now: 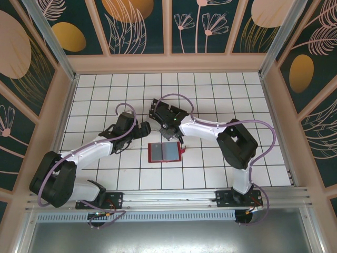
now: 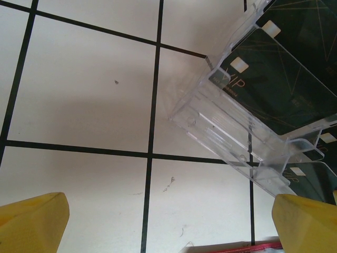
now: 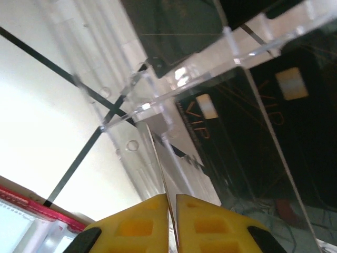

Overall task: Put the credit cards into the card holder
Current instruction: Pick up the credit card from the storage box.

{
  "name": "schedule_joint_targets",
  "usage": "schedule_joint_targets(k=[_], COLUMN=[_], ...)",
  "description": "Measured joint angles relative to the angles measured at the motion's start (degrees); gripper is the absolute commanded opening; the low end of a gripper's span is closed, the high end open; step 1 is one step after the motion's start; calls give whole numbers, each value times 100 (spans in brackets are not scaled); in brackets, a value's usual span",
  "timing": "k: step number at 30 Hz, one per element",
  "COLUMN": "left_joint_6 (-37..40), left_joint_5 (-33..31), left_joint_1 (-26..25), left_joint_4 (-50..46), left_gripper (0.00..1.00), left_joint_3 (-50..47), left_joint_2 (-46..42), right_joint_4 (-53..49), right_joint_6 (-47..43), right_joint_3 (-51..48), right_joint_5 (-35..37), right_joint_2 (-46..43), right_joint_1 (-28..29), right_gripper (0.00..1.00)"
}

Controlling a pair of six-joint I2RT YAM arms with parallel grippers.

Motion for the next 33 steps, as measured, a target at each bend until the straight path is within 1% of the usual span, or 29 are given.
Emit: schedule_joint_targets(k=[6, 9, 11, 21, 28, 31, 33], left_joint_6=[20, 20, 22, 101, 164, 175, 208], left_joint_5=[0, 0, 0, -4, -7, -9, -22], left_joint_1=[0, 0, 0, 0, 0, 0, 0], left_joint_4=[2, 2, 2, -2, -46, -114, -188], left_gripper=[99, 99, 99, 99, 98, 98, 98], left_joint_3=[2, 2, 2, 76, 92, 96, 96], left_joint_2=[0, 0, 0, 26, 26, 9, -44], right_joint_4=[63, 76, 87, 92, 109, 175, 398], right_joint_6=[-431, -597, -673, -903, -713, -345, 26], right_joint_3=[0, 7, 17, 96, 192, 166, -55], right_joint_5=[-199, -170, -118, 452, 772, 776, 721], right_joint_2=[20, 24, 31, -44, -667, -951, -1220], right_joint_1=[0, 0, 0, 175, 610, 765, 813], right_gripper=[9, 4, 0, 0, 0, 0, 0])
